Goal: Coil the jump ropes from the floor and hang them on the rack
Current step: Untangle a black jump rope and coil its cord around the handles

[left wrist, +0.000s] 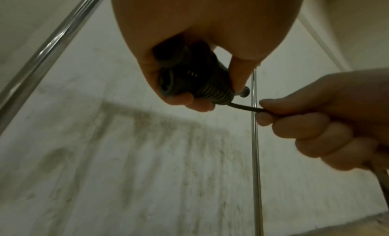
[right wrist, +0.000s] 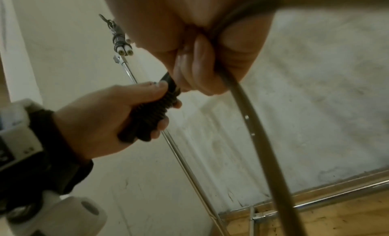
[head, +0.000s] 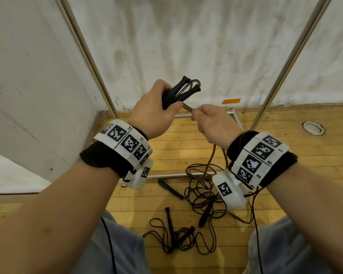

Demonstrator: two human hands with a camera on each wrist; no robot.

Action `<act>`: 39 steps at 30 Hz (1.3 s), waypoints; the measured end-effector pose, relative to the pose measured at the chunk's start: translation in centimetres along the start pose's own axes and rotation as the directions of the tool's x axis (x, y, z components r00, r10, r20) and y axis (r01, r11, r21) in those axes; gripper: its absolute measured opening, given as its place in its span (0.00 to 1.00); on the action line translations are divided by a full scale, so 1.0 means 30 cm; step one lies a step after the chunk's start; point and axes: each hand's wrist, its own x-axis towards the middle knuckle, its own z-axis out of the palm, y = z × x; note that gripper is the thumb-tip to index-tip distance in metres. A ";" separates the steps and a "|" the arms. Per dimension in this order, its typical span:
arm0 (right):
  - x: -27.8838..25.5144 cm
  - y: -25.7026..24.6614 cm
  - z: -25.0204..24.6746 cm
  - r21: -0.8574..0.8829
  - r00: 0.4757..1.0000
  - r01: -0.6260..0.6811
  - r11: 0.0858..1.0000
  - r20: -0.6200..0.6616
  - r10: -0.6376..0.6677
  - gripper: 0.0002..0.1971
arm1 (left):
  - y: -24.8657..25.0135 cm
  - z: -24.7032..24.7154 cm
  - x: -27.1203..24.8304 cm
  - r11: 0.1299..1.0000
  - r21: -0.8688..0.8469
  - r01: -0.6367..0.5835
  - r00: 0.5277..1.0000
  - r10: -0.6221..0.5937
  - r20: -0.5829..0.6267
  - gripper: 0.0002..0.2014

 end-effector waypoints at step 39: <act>0.017 0.002 -0.126 -0.448 0.960 0.073 0.891 -0.211 -0.185 0.18 | 0.052 0.164 -0.075 0.907 0.354 -0.230 0.922 0.087 0.378 0.13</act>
